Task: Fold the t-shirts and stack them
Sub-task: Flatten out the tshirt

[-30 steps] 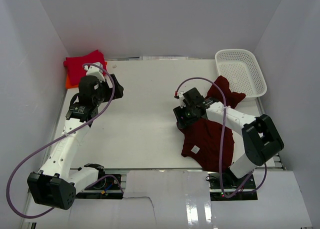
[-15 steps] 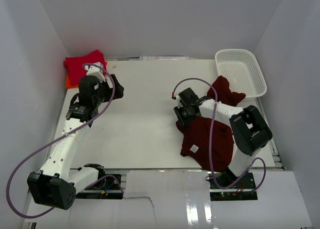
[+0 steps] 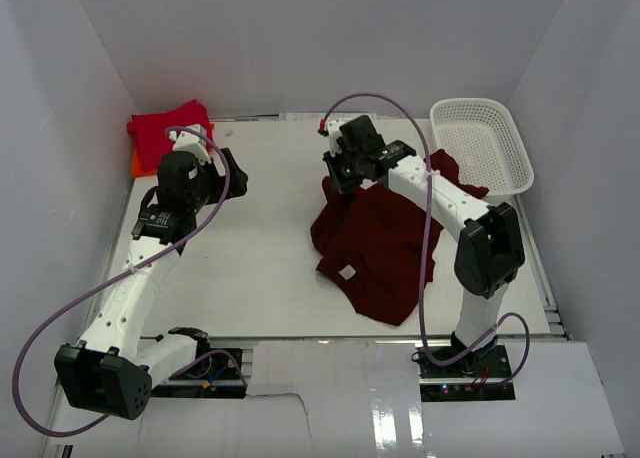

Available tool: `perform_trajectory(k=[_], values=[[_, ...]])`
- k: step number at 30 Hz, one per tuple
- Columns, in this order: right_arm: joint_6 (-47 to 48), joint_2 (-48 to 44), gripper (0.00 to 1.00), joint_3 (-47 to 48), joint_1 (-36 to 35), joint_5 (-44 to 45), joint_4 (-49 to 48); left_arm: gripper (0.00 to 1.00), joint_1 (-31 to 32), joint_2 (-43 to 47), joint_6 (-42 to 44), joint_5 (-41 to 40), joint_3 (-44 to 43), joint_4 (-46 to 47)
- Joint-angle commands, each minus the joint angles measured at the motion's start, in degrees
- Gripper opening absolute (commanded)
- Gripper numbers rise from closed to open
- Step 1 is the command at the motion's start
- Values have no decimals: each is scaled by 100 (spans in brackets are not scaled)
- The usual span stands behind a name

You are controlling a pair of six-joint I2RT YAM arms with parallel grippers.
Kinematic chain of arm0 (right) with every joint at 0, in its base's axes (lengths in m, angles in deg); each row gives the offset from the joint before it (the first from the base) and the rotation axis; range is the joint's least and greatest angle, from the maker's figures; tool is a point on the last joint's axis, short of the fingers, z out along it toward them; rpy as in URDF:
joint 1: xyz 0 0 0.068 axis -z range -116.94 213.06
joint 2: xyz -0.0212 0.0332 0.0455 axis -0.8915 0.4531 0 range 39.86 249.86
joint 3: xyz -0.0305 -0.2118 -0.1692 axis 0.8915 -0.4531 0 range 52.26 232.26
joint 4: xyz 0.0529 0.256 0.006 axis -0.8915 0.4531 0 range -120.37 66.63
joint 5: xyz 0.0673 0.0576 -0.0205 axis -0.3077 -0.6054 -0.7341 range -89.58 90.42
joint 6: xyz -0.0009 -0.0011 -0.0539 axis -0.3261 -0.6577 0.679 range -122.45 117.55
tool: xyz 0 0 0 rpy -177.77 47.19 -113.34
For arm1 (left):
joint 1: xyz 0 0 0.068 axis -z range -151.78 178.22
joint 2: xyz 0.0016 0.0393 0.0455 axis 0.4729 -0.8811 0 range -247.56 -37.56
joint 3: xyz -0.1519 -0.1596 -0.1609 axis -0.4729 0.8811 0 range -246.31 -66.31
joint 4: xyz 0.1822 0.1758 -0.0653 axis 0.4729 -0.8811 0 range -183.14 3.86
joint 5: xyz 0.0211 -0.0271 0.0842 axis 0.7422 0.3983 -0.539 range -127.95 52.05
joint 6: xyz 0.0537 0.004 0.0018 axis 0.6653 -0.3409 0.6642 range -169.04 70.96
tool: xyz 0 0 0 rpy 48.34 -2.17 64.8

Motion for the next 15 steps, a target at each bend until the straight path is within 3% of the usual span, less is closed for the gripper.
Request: perform_trajectory(k=[1, 8, 15], values=[[104, 245, 11, 1473, -51, -112, 687, 98, -39, 162, -12, 73, -48, 59], [288, 914, 11, 4121, -139, -560, 1621, 98, -39, 223, 33, -23, -65, -3], [209, 257, 11, 3776, -218, -1420, 1175, 98, -48, 197, -90, 73, -30, 32]])
